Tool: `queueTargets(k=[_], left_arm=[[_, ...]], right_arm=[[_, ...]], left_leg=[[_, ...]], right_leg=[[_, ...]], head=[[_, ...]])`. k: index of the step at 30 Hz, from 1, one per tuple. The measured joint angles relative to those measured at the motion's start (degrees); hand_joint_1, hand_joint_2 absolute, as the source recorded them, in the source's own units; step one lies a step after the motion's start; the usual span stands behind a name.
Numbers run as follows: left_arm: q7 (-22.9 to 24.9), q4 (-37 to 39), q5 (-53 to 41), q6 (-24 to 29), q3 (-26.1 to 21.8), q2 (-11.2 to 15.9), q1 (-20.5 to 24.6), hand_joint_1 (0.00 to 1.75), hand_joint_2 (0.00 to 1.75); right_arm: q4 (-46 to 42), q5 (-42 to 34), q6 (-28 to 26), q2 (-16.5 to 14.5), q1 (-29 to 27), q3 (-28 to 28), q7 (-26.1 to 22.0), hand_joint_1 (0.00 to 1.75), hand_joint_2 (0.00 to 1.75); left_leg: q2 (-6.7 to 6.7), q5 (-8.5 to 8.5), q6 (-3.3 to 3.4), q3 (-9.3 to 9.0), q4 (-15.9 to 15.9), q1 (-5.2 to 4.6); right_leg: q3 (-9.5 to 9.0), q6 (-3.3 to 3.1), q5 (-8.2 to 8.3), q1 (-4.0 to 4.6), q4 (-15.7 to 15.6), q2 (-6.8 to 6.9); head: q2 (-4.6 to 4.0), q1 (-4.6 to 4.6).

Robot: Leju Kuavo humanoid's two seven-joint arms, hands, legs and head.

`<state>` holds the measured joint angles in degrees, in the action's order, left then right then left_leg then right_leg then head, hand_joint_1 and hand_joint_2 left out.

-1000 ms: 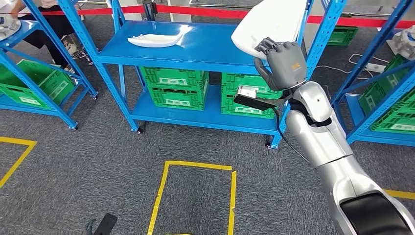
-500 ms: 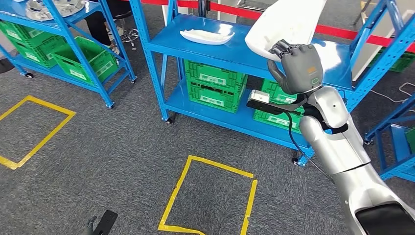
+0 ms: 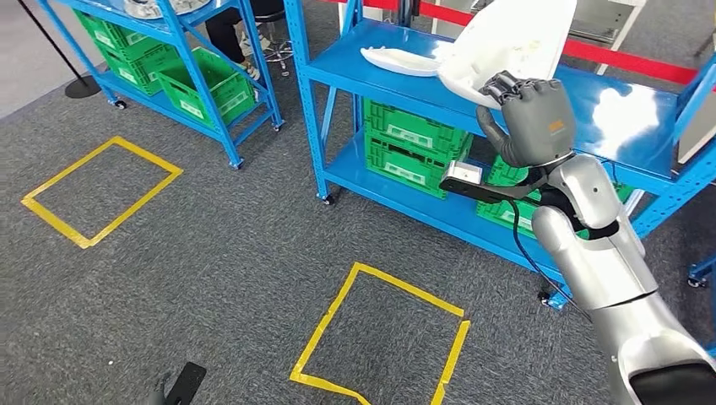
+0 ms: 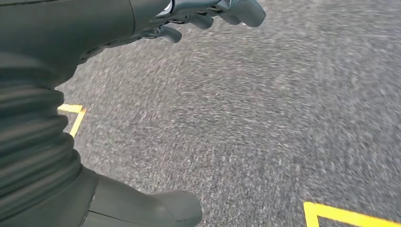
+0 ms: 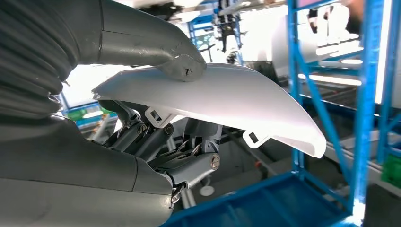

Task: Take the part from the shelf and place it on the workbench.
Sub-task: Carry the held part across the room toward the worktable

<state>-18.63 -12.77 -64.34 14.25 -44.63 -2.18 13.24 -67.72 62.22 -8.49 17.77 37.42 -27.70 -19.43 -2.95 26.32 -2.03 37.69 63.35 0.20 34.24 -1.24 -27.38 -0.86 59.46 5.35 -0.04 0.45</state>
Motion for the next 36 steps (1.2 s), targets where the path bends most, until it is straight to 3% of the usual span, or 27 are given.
queueTargets(k=[2, 4, 5, 7, 9, 11, 12, 14, 16, 17, 19, 20, 21, 22, 24, 26, 27, 28, 29, 31, 33, 35, 36], left_arm=[[0.0, 0.0, 0.0, -0.1, 0.1, 0.0, 0.0, 0.00, 1.75], [-0.1, 0.0, 0.2, -0.1, 0.2, 0.0, -0.3, 0.00, 1.75], [-0.1, 0.0, 0.2, -0.1, 0.2, 0.0, -0.4, 0.00, 1.75], [-0.2, 0.0, 0.3, 0.0, 0.2, 0.0, -0.5, 0.00, 1.75], [-0.2, 0.0, 0.3, 0.0, 0.3, -0.1, -0.4, 0.00, 1.75], [-0.2, 0.0, 0.3, 0.0, 0.3, -0.1, -0.5, 0.00, 1.75], [-0.2, 0.0, 0.3, 0.0, 0.3, -0.1, -0.6, 0.00, 1.75], [-0.1, 0.0, 0.4, 0.0, 0.3, -0.2, -0.6, 0.00, 1.75], [-0.2, 0.0, 0.4, 0.0, 0.3, -0.2, -0.7, 0.00, 1.75], [-0.2, 0.0, 0.4, 0.0, 0.3, -0.2, -0.7, 0.00, 1.75], [-0.4, 0.0, 0.5, -0.1, 0.3, -0.2, -1.1, 0.00, 1.75], [-0.4, 0.0, 0.4, -0.1, 0.3, -0.2, -1.4, 0.00, 1.75], [-0.5, 0.0, 0.3, -0.1, 0.3, -0.2, -1.6, 0.00, 1.75], [-0.5, 0.0, 0.2, -0.1, 0.4, -0.2, -1.6, 0.00, 1.75], [-0.4, 0.0, 0.0, -0.2, 0.4, -0.3, -1.5, 0.00, 1.75], [-0.4, 0.0, 0.1, -0.2, 0.4, -0.5, -1.5, 0.00, 1.75], [-0.4, 0.0, 0.2, -0.3, 0.4, -0.6, -1.6, 0.00, 1.75], [-0.5, 0.0, 0.2, -0.3, 0.4, -0.6, -1.7, 0.00, 1.75], [-0.5, 0.0, 0.3, -0.3, 0.4, -0.6, -1.7, 0.00, 1.75], [-0.6, 0.0, 0.3, -0.3, 0.4, -0.6, -1.7, 0.00, 1.75], [-0.7, 0.0, 0.4, -0.3, 0.4, -0.7, -1.6, 0.00, 1.75], [-0.7, 0.0, 0.4, -0.3, 0.4, -0.7, -1.8, 0.00, 1.75], [-0.7, 0.0, 0.4, -0.3, 0.4, -0.8, -2.0, 0.00, 1.75]], right_arm=[[-0.4, -0.2, 0.5, 0.5, 0.2, 0.3, -0.7, 1.75, 1.75], [-0.4, -0.4, 1.1, 0.7, 0.5, 0.3, -1.3, 1.75, 1.75], [-0.4, -0.5, 1.2, 0.8, 0.7, 0.3, -1.5, 1.75, 1.75], [-0.4, -0.5, 1.3, 1.0, 1.0, 0.3, -1.6, 1.75, 1.75], [-0.4, -0.5, 1.4, 1.4, 1.2, 0.2, -1.6, 1.75, 1.75], [-0.3, -0.5, 1.4, 1.6, 1.0, 0.2, -1.6, 1.75, 1.75], [-0.3, -0.5, 1.5, 1.6, 1.0, 0.2, -1.6, 1.75, 1.75], [-0.3, -0.6, 1.5, 1.6, 1.1, 0.2, -1.7, 1.75, 1.75], [-0.3, -0.6, 1.6, 1.6, 1.4, 0.2, -1.8, 1.75, 1.75], [-0.2, -0.6, 1.5, 1.6, 1.5, 0.1, -1.7, 1.75, 1.75], [-0.2, -0.5, 1.3, 1.4, 1.5, 0.0, -1.4, 1.75, 1.75], [-0.2, -0.3, 1.1, 1.2, 1.6, -0.1, -1.2, 1.75, 1.75], [-0.2, -0.1, 0.9, 1.0, 1.5, -0.2, -1.0, 1.75, 1.75], [-0.2, 0.0, 0.8, 0.9, 1.5, -0.2, -0.9, 1.75, 1.75], [-0.2, -0.1, 1.0, 1.0, 1.4, -0.2, -0.8, 1.75, 1.75], [-0.2, -0.3, 1.2, 1.2, 1.2, -0.2, -1.0, 1.75, 1.75], [-0.2, -0.4, 1.2, 1.2, 1.0, -0.2, -1.1, 1.75, 1.75], [-0.2, -0.5, 1.3, 1.2, 0.9, -0.2, -1.2, 1.75, 1.75], [-0.2, -0.5, 1.3, 1.2, 0.9, -0.2, -1.3, 1.75, 1.75], [-0.2, -0.5, 1.3, 1.2, 0.9, -0.2, -1.4, 1.75, 1.75], [-0.2, -0.5, 1.3, 1.3, 0.9, -0.2, -1.4, 1.75, 1.75], [-0.3, -0.6, 1.3, 1.4, 0.9, -0.1, -1.5, 1.75, 1.75], [-0.4, -0.7, 1.3, 1.6, 0.8, -0.1, -1.7, 1.75, 1.75]], left_leg=[[-1.82, -0.91, 0.74, -2.18, -4.3, -0.49], [-0.57, -0.99, 1.48, -2.06, -4.7, -0.69], [0.23, -1.17, 1.83, -2.13, -4.9, -0.64], [1.79, -1.62, 2.58, -2.35, -5.4, -0.36], [3.37, -1.82, 2.98, -2.35, -5.5, -0.19], [5.21, -1.83, 3.10, -2.27, -5.3, -0.26], [6.15, -1.82, 3.10, -2.23, -5.1, -0.28], [8.00, -1.71, 2.92, -2.13, -4.6, -0.21], [9.65, -1.60, 2.32, -1.75, -4.1, -0.20], [10.34, -1.65, 1.91, -1.49, -4.0, -0.13], [11.57, -2.01, 1.06, -1.11, -4.3, 0.01], [11.30, -2.11, 0.75, -0.93, -4.3, 0.02], [10.01, -1.77, 0.49, -0.54, -3.8, -0.11], [8.17, -0.86, 0.27, 0.31, -2.3, -0.24], [4.41, 2.44, -0.08, 3.46, 4.2, -0.28], [3.42, 4.87, -0.33, 6.63, 10.9, -0.05], [3.28, 4.70, -0.37, 6.95, 11.7, 0.02], [3.08, 3.55, -0.31, 6.02, 10.1, 0.05], [2.43, 1.79, -0.14, 4.04, 6.6, -0.01], [-0.61, -0.63, 0.59, -0.30, -1.4, -0.56], [-2.02, -1.10, 1.37, -2.00, -4.6, -1.11], [-0.35, -1.45, 2.04, -2.04, -4.9, -1.08], [0.44, -1.65, 2.38, -2.14, -5.2, -0.95]], right_leg=[[-0.26, 0.58, -0.20, 0.34, 0.0, 1.24], [-0.62, 1.25, -0.29, 0.44, -0.3, 2.60], [-0.74, 1.60, -0.55, 0.33, -0.1, 2.35], [0.17, 2.09, -2.40, -0.01, 2.5, -0.76], [3.45, 2.23, -5.86, -0.13, 9.5, -4.41], [6.66, 2.24, -7.54, -0.03, 15.5, -5.27], [6.97, 2.18, -6.80, -0.02, 15.6, -5.36], [4.30, 2.00, -2.87, -0.18, 9.4, -6.21], [1.15, 1.89, -0.41, -0.29, 2.7, -8.26], [0.40, 1.75, -0.09, -0.23, 1.1, -8.90], [0.23, 1.14, -0.05, -0.06, 0.7, -8.26], [0.16, 0.74, 0.13, -0.04, 0.5, -7.59], [0.05, 0.30, 0.28, -0.10, 0.3, -6.93], [-0.06, -0.08, 0.41, -0.15, 0.1, -6.22], [-0.13, -0.55, 0.39, 0.02, -0.1, -4.75], [-0.13, -0.68, 0.28, 0.14, -0.1, -3.22], [-0.15, -0.68, 0.23, 0.17, -0.1, -2.45], [-0.20, -0.64, 0.17, 0.20, -0.1, -1.72], [-0.30, -0.56, 0.09, 0.23, -0.1, -1.00], [-0.59, -0.19, -0.18, 0.44, -0.1, 0.35], [-0.91, 0.36, -0.43, 0.68, -0.2, 1.67], [-1.21, 1.02, -0.63, 0.67, -0.3, 2.66], [-1.24, 1.35, -0.96, 0.52, -0.1, 1.85]], head=[[0.00, -0.09], [0.00, -0.16], [0.00, -0.16], [0.00, -0.24], [0.00, -0.39], [0.00, -0.49], [0.00, -0.49], [0.00, -0.52], [0.00, -0.55], [0.00, -0.58], [0.00, -0.61], [0.00, -0.61], [0.00, -0.44], [0.00, -0.29], [0.00, 0.03], [0.00, 0.03], [0.00, 0.03], [0.00, 0.03], [0.00, 0.04], [0.00, 0.00], [0.00, -0.02], [0.00, -0.03], [0.00, -0.02]])
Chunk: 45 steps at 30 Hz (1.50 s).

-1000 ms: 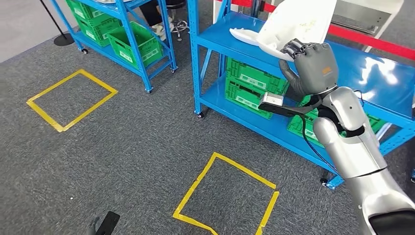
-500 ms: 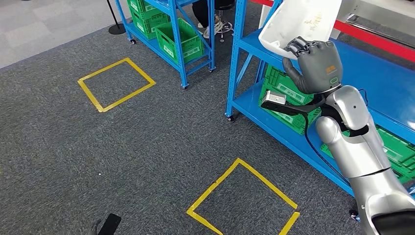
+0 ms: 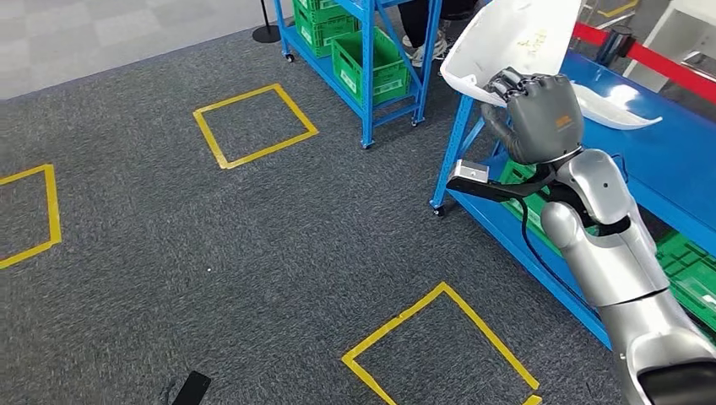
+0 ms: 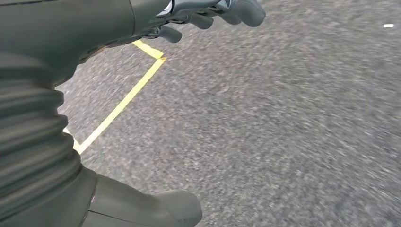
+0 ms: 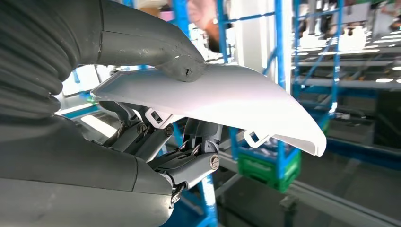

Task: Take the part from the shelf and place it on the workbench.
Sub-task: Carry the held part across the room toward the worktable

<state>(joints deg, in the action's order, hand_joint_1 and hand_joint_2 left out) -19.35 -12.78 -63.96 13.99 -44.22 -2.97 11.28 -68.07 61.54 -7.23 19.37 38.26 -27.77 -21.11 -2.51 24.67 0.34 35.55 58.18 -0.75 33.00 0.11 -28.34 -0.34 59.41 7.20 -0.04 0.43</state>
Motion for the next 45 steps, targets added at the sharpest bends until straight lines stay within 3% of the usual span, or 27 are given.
queueTargets(k=[1, 3, 5, 6, 7, 8, 10, 12, 14, 15, 17, 19, 21, 22, 23, 25, 27, 29, 30, 32, 34, 36, 37, 39, 41, 43, 45], left_arm=[[0.0, 0.0, 0.0, 0.0, 0.0, -0.1, -0.1, 0.00, 1.75], [0.0, 0.0, 0.0, 0.0, 0.0, -0.3, -0.1, 0.00, 1.75], [0.0, 0.0, 0.0, -0.1, 0.0, -0.4, -0.2, 0.00, 1.75], [-0.1, 0.0, 0.2, -0.1, 0.0, -0.4, -0.4, 0.00, 1.75], [-0.3, 0.0, 0.3, -0.2, 0.0, -0.4, -0.5, 0.00, 1.75], [-0.5, 0.0, 0.6, -0.2, 0.0, -0.4, -0.7, 0.00, 1.75], [-1.0, 0.0, 1.0, -0.3, 0.0, -0.2, -1.1, 0.00, 1.75], [-1.1, 0.0, 1.4, -0.3, 0.0, 0.2, -1.7, 0.00, 1.75], [-1.0, 0.0, 1.6, -0.3, 0.0, 0.7, -2.7, 0.00, 1.75], [-0.9, 0.1, 1.6, -0.3, 0.0, 0.8, -3.3, 0.00, 1.75], [-0.8, 0.1, 1.6, -0.3, 0.0, 1.1, -4.1, 0.00, 1.75], [-0.8, 0.2, 1.6, -0.3, 0.0, 1.2, -4.4, 0.00, 1.75], [-0.8, 0.2, 1.6, -0.2, 0.0, 1.2, -4.7, 0.00, 1.75], [-0.8, 0.3, 1.6, -0.2, 0.0, 1.2, -5.0, 0.00, 1.75], [-0.7, 0.3, 1.6, -0.2, 0.0, 1.2, -5.2, 0.00, 1.75], [-0.7, 0.3, 1.5, -0.2, 0.0, 1.2, -5.3, 0.00, 1.75], [-0.7, 0.3, 1.5, -0.2, 0.0, 1.2, -5.3, 0.00, 1.75], [-0.6, 0.3, 1.5, -0.2, 0.0, 1.3, -5.4, 0.00, 1.75], [-0.5, 0.4, 1.5, -0.2, 0.0, 1.4, -5.5, 0.00, 1.75], [-0.1, 0.4, 1.3, -0.2, 0.0, 1.4, -5.6, 0.00, 1.75], [0.0, 0.4, 1.1, -0.1, 0.0, 1.4, -5.6, 0.00, 1.75], [-0.1, 0.4, 1.1, -0.1, 0.0, 1.4, -5.5, 0.00, 1.75], [-0.2, 0.4, 1.1, 0.0, 0.0, 1.3, -5.6, 0.00, 1.75], [-0.3, 0.4, 1.1, 0.0, 0.0, 1.3, -5.5, 0.00, 1.75], [-0.3, 0.4, 1.0, 0.0, 0.0, 1.1, -5.2, 0.00, 1.75], [-0.2, 0.4, 0.8, 0.0, 0.0, 1.0, -4.8, 0.00, 1.75], [-0.2, 0.3, 0.6, 0.1, 0.0, 1.1, -4.6, 0.00, 1.75]], right_arm=[[-0.1, -0.1, 0.0, 0.4, 0.0, 0.1, -0.2, 1.75, 1.75], [-0.3, -0.4, -0.1, 1.3, -0.2, 0.1, -0.4, 1.75, 1.75], [-0.4, -0.5, -0.2, 1.9, -0.7, 0.1, -0.4, 1.75, 1.75], [-0.5, -0.4, -0.4, 1.8, -1.0, 0.1, -0.3, 1.75, 1.75], [-0.6, -0.2, -0.6, 1.5, -1.2, 0.0, -0.2, 1.75, 1.75], [-0.6, 0.2, -0.8, 1.0, -1.1, -0.2, 0.0, 1.75, 1.75], [-0.5, 1.2, -1.1, -0.8, -0.5, -0.6, 0.2, 1.75, 1.75], [0.3, 2.2, -1.3, -3.3, 0.6, -1.5, 0.2, 1.75, 1.75], [1.5, 2.7, -1.9, -6.3, 1.7, -2.5, 0.0, 1.75, 1.75], [2.2, 2.7, -2.1, -7.8, 2.2, -2.9, -0.1, 1.75, 1.75], [3.3, 2.7, -2.6, -10.2, 3.1, -3.4, -0.3, 1.75, 1.75], [4.3, 2.7, -2.9, -11.5, 3.7, -3.7, -0.5, 1.75, 1.75], [5.3, 2.7, -3.1, -12.3, 3.8, -3.9, -0.7, 1.75, 1.75], [5.6, 2.7, -3.2, -12.6, 3.8, -4.0, -0.8, 1.75, 1.75], [5.9, 2.7, -3.2, -12.9, 3.9, -4.1, -0.8, 1.75, 1.75], [6.3, 2.7, -3.3, -13.4, 4.2, -4.1, -0.9, 1.75, 1.75], [6.6, 2.7, -3.3, -13.6, 4.6, -4.2, -0.8, 1.75, 1.75], [6.9, 2.7, -3.4, -14.0, 4.8, -4.3, -0.8, 1.75, 1.75], [7.0, 2.7, -3.4, -14.2, 4.8, -4.4, -0.8, 1.75, 1.75], [7.2, 2.8, -3.4, -14.5, 4.8, -4.5, -0.8, 1.75, 1.75], [7.4, 3.2, -3.5, -14.6, 4.6, -4.6, -0.7, 1.75, 1.75], [7.6, 3.6, -3.5, -14.6, 4.0, -4.8, -0.6, 1.75, 1.75], [7.8, 3.8, -3.6, -14.6, 3.7, -4.8, -0.5, 1.75, 1.75], [8.0, 4.3, -3.8, -14.8, 3.6, -4.9, -0.5, 1.75, 1.75], [8.0, 4.9, -4.4, -15.1, 3.6, -4.9, -0.4, 1.75, 1.75], [8.0, 5.9, -5.0, -15.2, 3.5, -4.9, 0.0, 1.75, 1.75], [7.8, 6.7, -5.2, -15.5, 3.2, -4.9, 0.3, 1.75, 1.75]], left_leg=[[0.79, -0.22, 0.37, -0.13, -0.3, 0.17], [2.41, -0.42, 0.85, -0.26, -0.5, 0.37], [4.15, -0.42, 1.01, -0.23, -0.4, 0.39], [5.07, -0.40, 1.00, -0.22, -0.3, 0.40], [6.00, -0.37, 0.94, -0.22, -0.1, 0.43], [6.91, -0.30, 0.80, -0.22, 0.1, 0.49], [8.46, -0.06, 0.22, 0.01, 0.7, 0.60], [9.53, -0.05, -0.62, 0.52, 0.9, 0.68], [10.50, -0.37, -1.47, 0.93, 0.7, 0.84], [10.23, -0.29, -1.80, 1.13, 0.8, 0.86], [7.52, 1.43, -2.35, 2.74, 3.7, 0.73], [4.17, 4.96, -2.77, 6.41, 11.1, 0.75], [3.11, 6.72, -3.03, 9.31, 16.9, 1.00], [2.93, 6.04, -3.09, 9.15, 16.6, 1.10], [2.58, 4.44, -3.10, 7.71, 14.0, 1.17], [0.17, 1.19, -2.81, 3.03, 5.7, 0.99], [-1.51, 0.01, -2.02, 0.50, 1.0, 0.63], [-0.48, 0.00, -1.16, 0.51, 0.6, 0.44], [0.20, -0.10, -0.81, 0.43, 0.4, 0.51], [1.49, -0.35, -0.10, 0.16, 0.0, 0.82], [2.76, -0.40, 0.38, 0.11, -0.1, 0.95], [4.42, -0.36, 0.54, 0.13, 0.0, 0.92], [5.35, -0.35, 0.54, 0.13, 0.1, 0.90], [7.17, -0.33, 0.41, 0.13, 0.4, 0.92], [8.74, -0.29, -0.04, 0.35, 0.8, 0.93], [10.09, -0.37, -0.84, 0.76, 0.8, 1.06], [11.04, -0.62, -1.68, 1.09, 0.5, 1.25]], right_leg=[[0.47, 0.29, -0.90, -0.16, 1.3, -1.68], [3.29, 0.67, -4.08, -0.40, 7.4, -5.74], [7.12, 0.84, -6.66, -0.43, 14.6, -7.10], [8.09, 0.86, -6.52, -0.47, 16.0, -7.20], [7.87, 0.82, -5.17, -0.53, 14.9, -7.28], [6.58, 0.76, -3.05, -0.64, 11.8, -7.63], [3.06, 0.67, 0.34, -0.88, 4.1, -9.94], [1.51, 0.45, 1.11, -0.85, 0.7, -11.41], [1.48, -0.19, 1.30, -0.68, 0.5, -10.39], [1.39, -0.58, 1.44, -0.68, 0.3, -9.79], [1.18, -1.39, 1.62, -0.72, -0.1, -8.36], [1.13, -1.89, 1.50, -0.44, -0.2, -6.65], [1.11, -2.06, 1.34, -0.23, -0.2, -4.85], [1.07, -2.06, 1.26, -0.19, -0.2, -4.05], [0.97, -1.98, 1.16, -0.17, -0.1, -3.30], [0.63, -1.61, 0.82, 0.05, -0.1, -1.94], [0.32, -1.09, 0.51, 0.35, -0.1, -0.78], [-0.03, -0.51, 0.37, 0.44, -0.3, 0.36], [-0.15, -0.14, 0.17, 0.30, -0.2, 0.09], [0.89, 0.48, -1.52, -0.02, 2.4, -2.83], [4.39, 0.81, -4.90, -0.21, 9.5, -6.27], [7.97, 0.88, -6.85, -0.20, 16.1, -7.04], [8.47, 0.79, -6.19, -0.20, 16.5, -7.13], [6.15, 0.46, -2.26, -0.25, 10.8, -7.86], [2.72, 0.15, 0.65, -0.37, 3.2, -10.35], [1.48, -0.07, 1.01, -0.27, 0.3, -11.45], [1.24, -0.62, 1.20, -0.14, 0.0, -10.05]], head=[[0.00, -0.03], [0.00, -0.23], [0.00, -0.40], [0.00, -0.42], [0.00, -0.43], [0.00, -0.44], [0.00, -0.48], [0.00, -0.49], [0.00, -0.48], [0.00, -0.42], [0.00, -0.10], [0.00, 0.15], [0.00, 0.14], [0.00, 0.14], [0.00, 0.14], [0.00, 0.14], [0.00, 0.01], [0.00, -0.10], [0.00, -0.11], [0.00, -0.19], [0.00, -0.29], [0.00, -0.34], [0.00, -0.34], [0.00, -0.36], [0.00, -0.33], [0.00, -0.33], [0.00, -0.37]])
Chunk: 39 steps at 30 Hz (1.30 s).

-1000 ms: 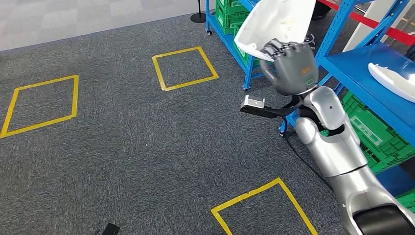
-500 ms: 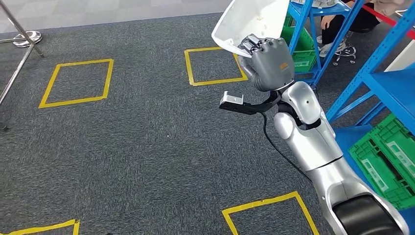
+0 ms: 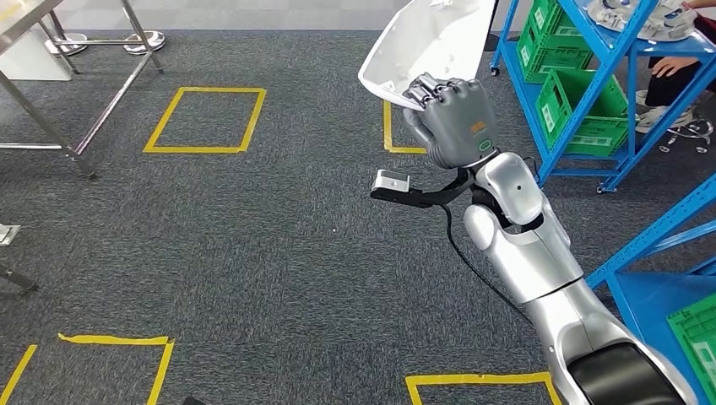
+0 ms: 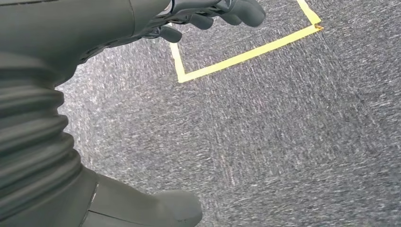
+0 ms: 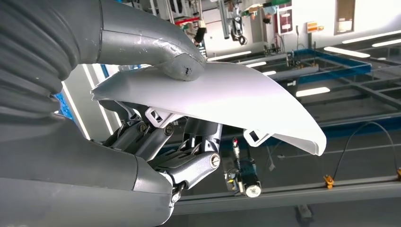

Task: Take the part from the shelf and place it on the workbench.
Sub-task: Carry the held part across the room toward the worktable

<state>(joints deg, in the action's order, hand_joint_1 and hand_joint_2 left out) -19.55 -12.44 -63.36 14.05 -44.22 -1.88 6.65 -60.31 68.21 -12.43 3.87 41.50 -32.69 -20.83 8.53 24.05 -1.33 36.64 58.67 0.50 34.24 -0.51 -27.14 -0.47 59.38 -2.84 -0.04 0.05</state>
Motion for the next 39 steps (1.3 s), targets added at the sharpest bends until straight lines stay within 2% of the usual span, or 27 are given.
queueTargets(k=[1, 2, 4, 6, 7, 8, 10, 12, 13, 15, 16, 17, 18, 20, 21, 22, 23, 24, 26, 28, 30, 31, 33, 34, 35, 37, 39], left_arm=[[0.0, 0.0, -0.1, 0.0, 0.0, 0.0, 0.0, 0.00, 1.75], [0.0, 0.0, -0.1, 0.0, 0.0, 0.1, 0.1, 0.00, 1.75], [0.0, 0.0, -0.2, 0.0, 0.0, 0.1, 0.6, 0.00, 1.75], [0.0, 0.0, -0.2, 0.1, 0.0, 0.1, 0.9, 0.00, 1.75], [0.0, 0.0, -0.2, 0.1, 0.0, 0.1, 0.9, 0.00, 1.75], [-0.1, 0.0, -0.2, 0.2, 0.0, 0.1, 0.8, 0.00, 1.75], [-0.1, 0.0, -0.2, 0.3, 0.0, 0.2, 0.7, 0.00, 1.75], [-0.2, -0.1, -0.1, 0.4, 0.0, 0.3, 0.8, 0.00, 1.75], [-0.3, -0.1, 0.0, 0.5, 0.0, 0.4, 0.8, 0.00, 1.75], [-0.3, -0.2, 0.1, 0.5, 0.0, 0.5, 0.7, 0.00, 1.75], [-0.3, -0.2, 0.2, 0.5, -0.1, 0.6, 0.6, 0.00, 1.75], [-0.3, -0.2, 0.2, 0.5, -0.1, 0.6, 0.6, 0.00, 1.75], [-0.3, -0.2, 0.3, 0.5, -0.1, 0.6, 0.7, 0.00, 1.75], [-0.3, -0.2, 0.4, 0.5, -0.1, 0.5, 1.0, 0.00, 1.75], [-0.4, -0.2, 0.4, 0.5, -0.1, 0.5, 1.1, 0.00, 1.75], [-0.5, -0.2, 0.5, 0.5, -0.1, 0.5, 1.1, 0.00, 1.75], [-0.7, -0.2, 0.6, 0.4, -0.2, 0.4, 1.1, 0.00, 1.75], [-0.9, -0.2, 0.7, 0.4, -0.2, 0.3, 1.0, 0.00, 1.75], [-1.2, -0.2, 0.9, 0.4, -0.2, 0.1, 1.1, 0.00, 1.75], [-1.4, -0.2, 1.1, 0.4, -0.3, 0.0, 1.1, 0.00, 1.75], [-1.6, -0.2, 1.1, 0.4, -0.3, 0.0, 0.8, 0.00, 1.75], [-1.6, -0.2, 1.1, 0.4, -0.3, -0.1, 0.6, 0.00, 1.75], [-1.6, -0.2, 1.1, 0.4, -0.4, -0.1, 0.4, 0.00, 1.75], [-1.6, -0.2, 1.2, 0.4, -0.4, -0.1, 0.5, 0.00, 1.75], [-1.6, -0.2, 1.2, 0.4, -0.4, -0.1, 0.6, 0.00, 1.75], [-1.7, -0.2, 1.2, 0.4, -0.5, -0.2, 0.6, 0.00, 1.75], [-1.7, -0.2, 1.3, 0.4, -0.6, -0.2, 0.5, 0.00, 1.75]], right_arm=[[-0.2, 0.2, 0.0, -0.2, -0.1, 0.0, 0.0, 1.75, 1.75], [-0.5, 0.4, 0.0, -0.3, -0.1, 0.1, 0.0, 1.75, 1.75], [-1.0, 0.7, 0.0, -0.5, -0.2, 0.2, -0.1, 1.75, 1.75], [-1.2, 0.8, 0.4, -0.5, -0.4, 0.4, -0.3, 1.75, 1.75], [-1.2, 0.8, 0.6, -0.5, -0.5, 0.5, -0.4, 1.75, 1.75], [-1.2, 0.8, 0.8, -0.5, -0.6, 0.5, -0.5, 1.75, 1.75], [-1.1, 0.8, 0.9, -0.5, -0.5, 0.5, -1.0, 1.75, 1.75], [-1.1, 0.7, 0.7, -0.5, -0.2, 0.7, -1.5, 1.75, 1.75], [-1.1, 0.7, 0.7, -0.6, -0.1, 0.7, -1.7, 1.75, 1.75], [-1.0, 0.7, 0.5, -0.8, 0.2, 0.7, -1.9, 1.75, 1.75], [-0.9, 0.7, 0.5, -0.9, 0.3, 0.7, -1.9, 1.75, 1.75], [-0.9, 0.7, 0.5, -1.0, 0.5, 0.7, -2.0, 1.75, 1.75], [-0.9, 0.7, 0.4, -1.0, 0.6, 0.7, -2.1, 1.75, 1.75], [-0.7, 0.8, 0.4, -0.9, 0.6, 0.8, -2.1, 1.75, 1.75], [-0.6, 0.8, 0.5, -0.9, 0.5, 0.8, -2.1, 1.75, 1.75], [-0.4, 0.8, 0.6, -0.9, 0.5, 0.8, -2.1, 1.75, 1.75], [-0.3, 0.8, 0.7, -0.9, 0.5, 0.7, -2.1, 1.75, 1.75], [-0.3, 0.8, 0.9, -0.9, 0.7, 0.7, -2.1, 1.75, 1.75], [-0.2, 0.8, 1.1, -1.0, 1.4, 0.7, -2.2, 1.75, 1.75], [-0.2, 0.8, 1.4, -1.1, 1.9, 0.7, -2.2, 1.75, 1.75], [-0.1, 0.9, 1.6, -1.5, 2.2, 0.7, -2.2, 1.75, 1.75], [0.0, 0.8, 1.7, -1.7, 2.3, 0.7, -2.2, 1.75, 1.75], [0.0, 0.8, 1.7, -2.2, 2.6, 0.7, -2.3, 1.75, 1.75], [0.0, 0.8, 1.7, -2.3, 2.7, 0.7, -2.3, 1.75, 1.75], [0.1, 0.8, 1.7, -2.4, 2.7, 0.7, -2.3, 1.75, 1.75], [0.3, 0.9, 1.9, -2.4, 2.6, 0.7, -2.4, 1.75, 1.75], [0.5, 0.8, 1.9, -2.4, 2.6, 0.7, -2.4, 1.75, 1.75]], left_leg=[[-0.79, 0.16, -0.30, 0.24, 0.2, -0.03], [-2.43, 0.88, -0.54, 0.82, 1.3, -0.14], [-6.50, 3.96, -0.95, 3.41, 6.9, -0.23], [-7.98, 6.90, -1.37, 6.81, 14.0, -0.03], [-8.12, 7.10, -1.50, 7.61, 15.6, 0.03], [-8.28, 6.24, -1.57, 7.28, 15.0, 0.06], [-9.90, 2.62, -1.42, 3.52, 7.9, 0.00], [-11.91, 0.50, -0.64, -0.04, 1.4, -0.42], [-12.24, 0.36, -0.19, -0.68, 0.1, -0.64], [-10.90, 0.39, 0.66, -0.71, 0.0, -0.78], [-10.19, 0.31, 0.97, -0.78, -0.2, -0.69], [-9.50, 0.25, 1.29, -0.89, -0.4, -0.54], [-8.87, 0.16, 1.59, -1.02, -0.5, -0.35], [-7.51, 0.14, 1.95, -1.04, -0.5, -0.20], [-6.70, 0.16, 2.05, -1.03, -0.5, -0.19], [-5.82, 0.18, 2.07, -1.03, -0.4, -0.19], [-4.94, 0.20, 2.05, -1.02, -0.3, -0.18], [-4.07, 0.23, 1.99, -1.02, -0.1, -0.16], [-2.45, 0.35, 1.62, -0.90, 0.3, -0.15], [-1.02, 0.31, 0.90, -0.52, 0.4, -0.06], [0.28, -0.04, 0.00, -0.13, 0.1, 0.17], [-0.12, -0.06, -0.34, 0.07, 0.1, 0.21], [-3.46, 1.43, -0.86, 1.44, 2.6, 0.02], [-5.75, 3.07, -1.01, 2.81, 5.6, -0.06], [-7.22, 4.98, -1.19, 4.62, 9.5, -0.07], [-8.09, 7.34, -1.42, 7.55, 15.9, 0.03], [-8.22, 6.69, -1.50, 7.66, 16.4, 0.06]], right_leg=[[-0.23, -0.40, 0.20, -0.03, -0.3, 0.62], [-0.49, -0.78, 0.40, -0.11, -0.6, 1.28], [-0.85, -1.29, 0.50, -0.07, -1.0, 2.66], [-0.97, -1.50, 0.31, 0.07, -1.0, 4.24], [-1.00, -1.52, 0.19, 0.10, -1.0, 4.99], [-1.05, -1.47, 0.06, 0.11, -1.0, 5.75], [-1.37, -1.20, -0.33, 0.16, -0.9, 7.17], [-1.71, -0.67, -0.83, 0.44, -0.7, 8.42], [-1.85, -0.39, -1.03, 0.58, -0.7, 8.98], [-2.16, 0.20, -1.36, 0.64, -0.7, 10.11], [-2.23, 0.56, -1.70, 0.50, -0.5, 9.74], [-1.89, 0.90, -2.41, 0.35, 0.5, 8.57], [-0.95, 1.20, -3.61, 0.19, 2.6, 6.88], [2.91, 1.53, -6.81, 0.04, 10.1, 3.82], [4.95, 1.59, -7.90, 0.03, 13.7, 3.32], [6.34, 1.59, -8.03, 0.01, 15.8, 3.14], [6.64, 1.51, -7.03, -0.02, 15.5, 3.03], [5.79, 1.38, -5.09, -0.08, 13.1, 2.73], [2.35, 1.16, -1.21, -0.27, 5.2, 0.64], [0.22, 1.04, 0.08, -0.31, 0.6, -0.88], [-0.01, 0.60, 0.07, -0.12, 0.1, -0.06], [-0.10, 0.19, 0.27, -0.09, -0.2, 0.63], [-0.32, -0.62, 0.64, -0.17, -0.7, 2.01], [-0.39, -0.88, 0.70, -0.11, -0.9, 2.76], [-0.41, -1.05, 0.66, -0.02, -0.9, 3.50], [-0.42, -1.19, 0.53, 0.08, -0.9, 5.11], [-0.46, -1.19, 0.46, 0.10, -0.9, 6.36]], head=[[0.00, 0.05], [0.00, 0.18], [0.00, 0.42], [0.00, 0.46], [0.00, 0.46], [0.00, 0.47], [0.00, 0.48], [0.00, 0.44], [0.00, 0.38], [0.00, 0.27], [0.00, 0.24], [0.00, 0.22], [0.00, 0.17], [0.00, 0.09], [0.00, 0.07], [0.00, 0.06], [0.00, 0.06], [0.00, 0.05], [0.00, 0.07], [0.00, 0.09], [0.00, 0.09], [0.00, 0.10], [0.00, 0.41], [0.00, 0.56], [0.00, 0.70], [0.00, 0.70], [0.00, 0.69]])
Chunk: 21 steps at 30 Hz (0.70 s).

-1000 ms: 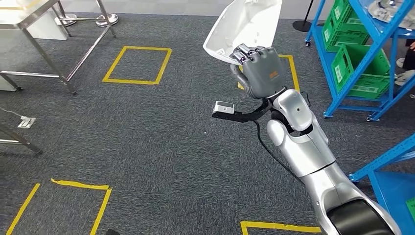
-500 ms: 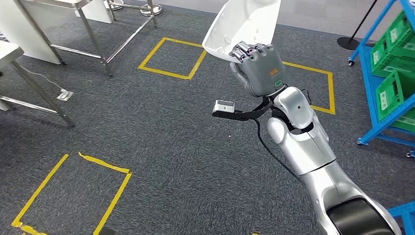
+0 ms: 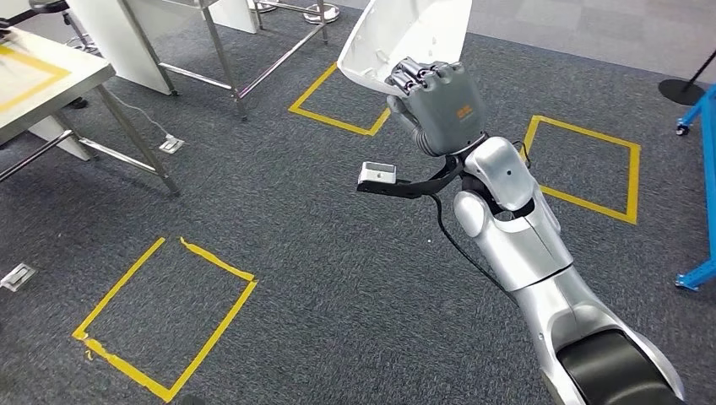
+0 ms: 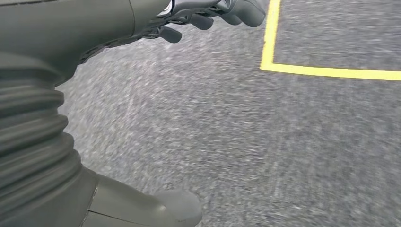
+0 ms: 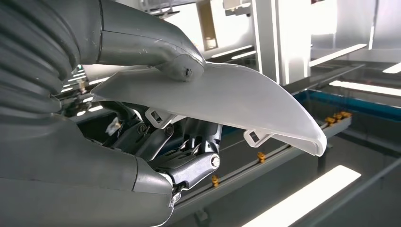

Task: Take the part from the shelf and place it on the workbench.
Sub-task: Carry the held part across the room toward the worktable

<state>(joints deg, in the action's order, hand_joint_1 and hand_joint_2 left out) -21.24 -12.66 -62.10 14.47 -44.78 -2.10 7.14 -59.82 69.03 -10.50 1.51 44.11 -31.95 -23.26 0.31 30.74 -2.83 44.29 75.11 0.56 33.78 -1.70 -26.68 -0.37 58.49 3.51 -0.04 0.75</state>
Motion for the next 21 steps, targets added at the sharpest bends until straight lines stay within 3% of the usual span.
queueTargets(k=[4, 6, 8, 10, 11, 13, 14, 16, 17, 18, 19, 21], left_arm=[[0.0, 0.0, 0.1, 0.0, 0.0, 0.0, -0.1, 0.00, 1.75], [0.0, 0.0, 0.2, 0.0, 0.0, 0.0, -0.1, 0.00, 1.75], [0.1, 0.0, 0.2, 0.0, -0.1, 0.0, 0.0, 0.00, 1.75], [0.1, 0.0, 0.3, 0.0, -0.1, 0.0, 0.0, 0.00, 1.75], [0.1, 0.0, 0.3, 0.0, -0.1, -0.1, 0.0, 0.00, 1.75], [0.1, 0.0, 0.2, 0.0, -0.1, -0.2, 0.2, 0.00, 1.75], [0.1, 0.0, 0.1, 0.0, -0.1, -0.2, 0.4, 0.00, 1.75], [0.4, 0.0, -0.2, 0.0, -0.1, -0.2, 0.7, 0.00, 1.75], [0.5, 0.0, -0.4, -0.1, -0.1, -0.2, 0.8, 0.00, 1.75], [0.7, 0.0, -0.5, -0.1, -0.1, -0.2, 0.8, 0.00, 1.75], [0.9, 0.0, -0.6, -0.1, -0.1, -0.2, 0.9, 0.00, 1.75], [1.1, 0.0, -0.8, -0.1, -0.1, -0.2, 1.1, 0.00, 1.75]], right_arm=[[0.0, 0.0, 0.0, 0.0, 0.0, 0.0, 0.0, 1.75, 1.75], [0.0, -0.1, -0.1, 0.0, 0.1, 0.0, -0.2, 1.75, 1.75], [0.0, -0.2, -0.1, -0.1, 0.3, 0.0, -0.4, 1.75, 1.75], [0.0, -0.2, -0.2, -0.2, 0.6, 0.0, -0.5, 1.75, 1.75], [0.0, -0.2, -0.2, -0.2, 0.7, 0.0, -0.4, 1.75, 1.75], [0.0, -0.2, -0.6, 0.0, 0.7, 0.0, -0.2, 1.75, 1.75], [0.1, -0.2, -0.8, 0.3, 0.5, 0.0, -0.1, 1.75, 1.75], [0.1, -0.2, -1.0, 0.9, 0.0, 0.1, 0.1, 1.75, 1.75], [0.1, -0.2, -1.1, 1.2, -0.3, 0.1, 0.2, 1.75, 1.75], [0.1, -0.2, -1.0, 1.3, -0.5, 0.1, 0.2, 1.75, 1.75], [0.1, -0.1, -1.0, 1.4, -0.6, 0.2, 0.3, 1.75, 1.75], [0.0, -0.1, -1.0, 1.4, -0.7, 0.3, 0.3, 1.75, 1.75]], left_leg=[[-0.09, -1.18, -0.01, -0.99, -1.8, 0.00], [-1.09, -3.31, 0.11, -3.77, -6.7, -0.05], [-3.35, -5.43, 0.97, -7.58, -13.7, -0.50], [-3.44, -5.88, 2.29, -8.88, -16.4, -0.73], [-2.29, -6.11, 2.84, -8.88, -16.6, -0.54], [-0.88, -6.39, 3.48, -8.99, -16.8, -0.21], [-0.10, -6.45, 3.68, -8.91, -16.8, -0.17], [1.67, -6.52, 3.87, -8.73, -16.7, -0.15], [2.61, -6.53, 3.87, -8.68, -16.6, -0.15], [3.48, -6.54, 3.83, -8.65, -16.5, -0.14], [4.33, -6.53, 3.73, -8.65, -16.3, -0.13], [5.91, -6.54, 3.30, -8.47, -16.1, -0.11]], right_leg=[[-0.05, 0.04, -0.04, 0.00, 0.0, 0.56], [-0.22, 0.19, -0.18, 0.01, 0.1, 1.28], [-0.56, 0.75, -0.55, 0.34, 0.1, 2.90], [-0.93, 1.65, -1.05, 0.59, 0.2, 4.55], [-0.92, 2.14, -1.54, 0.45, 0.7, 4.04], [0.82, 2.83, -4.01, 0.09, 4.8, 0.30], [2.60, 3.03, -5.81, -0.02, 8.6, -1.69], [6.30, 3.19, -8.25, -0.08, 15.7, -3.13], [7.12, 3.15, -8.04, -0.09, 16.9, -3.29], [6.72, 3.04, -6.67, -0.12, 15.6, -3.45], [5.18, 2.88, -4.49, -0.18, 12.0, -3.95], [1.57, 2.54, -1.29, -0.36, 4.1, -6.31]], head=[[0.00, -0.01], [0.00, 0.01], [0.00, -0.02], [0.00, -0.11], [0.00, -0.19], [0.00, -0.24], [0.00, -0.27], [0.00, -0.32], [0.00, -0.34], [0.00, -0.36], [0.00, -0.37], [0.00, -0.35]])
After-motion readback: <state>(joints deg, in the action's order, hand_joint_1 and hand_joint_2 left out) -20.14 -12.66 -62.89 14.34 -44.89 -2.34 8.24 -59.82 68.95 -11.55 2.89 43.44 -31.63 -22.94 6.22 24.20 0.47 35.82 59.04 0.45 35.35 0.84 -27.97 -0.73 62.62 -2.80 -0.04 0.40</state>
